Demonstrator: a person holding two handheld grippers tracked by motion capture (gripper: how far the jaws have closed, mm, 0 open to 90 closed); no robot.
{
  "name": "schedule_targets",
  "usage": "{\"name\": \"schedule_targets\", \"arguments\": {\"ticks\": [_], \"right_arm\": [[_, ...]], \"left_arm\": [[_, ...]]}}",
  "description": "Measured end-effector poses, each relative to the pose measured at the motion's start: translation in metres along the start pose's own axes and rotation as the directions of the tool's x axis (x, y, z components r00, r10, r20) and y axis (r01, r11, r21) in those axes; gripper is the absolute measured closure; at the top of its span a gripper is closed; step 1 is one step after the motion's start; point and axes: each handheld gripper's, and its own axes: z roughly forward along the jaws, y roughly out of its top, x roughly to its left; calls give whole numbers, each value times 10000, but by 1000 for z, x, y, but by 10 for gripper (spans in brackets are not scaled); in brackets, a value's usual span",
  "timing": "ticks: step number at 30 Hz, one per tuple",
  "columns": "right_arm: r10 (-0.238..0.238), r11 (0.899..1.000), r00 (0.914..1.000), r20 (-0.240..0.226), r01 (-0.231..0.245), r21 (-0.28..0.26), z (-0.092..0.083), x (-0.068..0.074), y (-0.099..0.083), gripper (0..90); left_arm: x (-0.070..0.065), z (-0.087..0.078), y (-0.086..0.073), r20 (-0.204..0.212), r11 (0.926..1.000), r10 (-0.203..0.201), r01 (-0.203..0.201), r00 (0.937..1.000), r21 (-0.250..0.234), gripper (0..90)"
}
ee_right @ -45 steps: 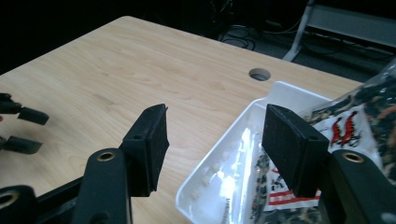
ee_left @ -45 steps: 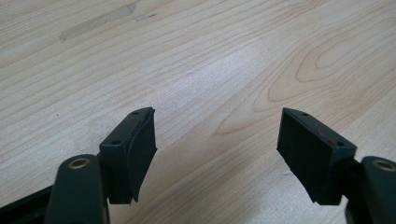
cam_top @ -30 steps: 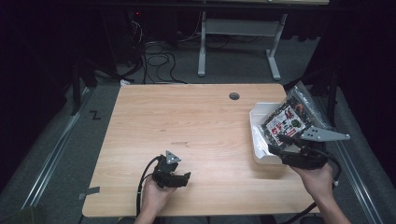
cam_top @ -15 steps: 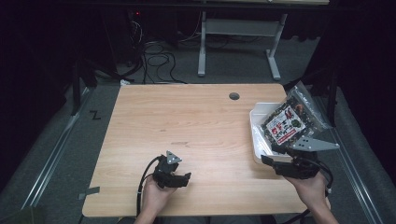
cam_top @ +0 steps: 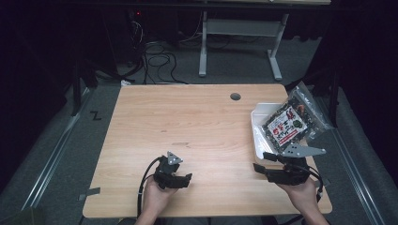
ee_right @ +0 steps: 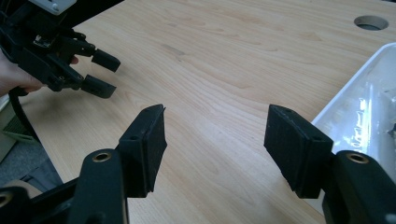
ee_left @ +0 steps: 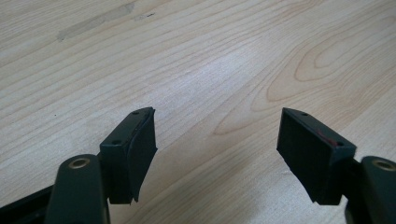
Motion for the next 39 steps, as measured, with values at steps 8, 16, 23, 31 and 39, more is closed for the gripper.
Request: {"name": "schedule_targets", "arguments": {"ticks": [8,16,23,31,39], "right_arm": [[5,9999,9999,-164,-4,112,7,4,-3,392],[-57,9993,9995,-314,69,376,19,8,-5,392],[-220,9978,9989,-407,245,615,31,13,-6,393],[-364,9954,9986,-394,398,876,42,16,-6,394],[-462,9929,9983,-348,497,1078,51,17,-5,395]], "left_arm": [[0,-1,0,-2,10000,-31,31,10000,-30,288],[0,-1,0,6,10000,-21,21,10000,-51,287],[0,-1,0,3,10000,-7,7,10000,-32,287],[0,0,0,23,10000,-6,6,10000,-33,288],[0,0,0,21,10000,13,-13,10000,-2,288]]}}
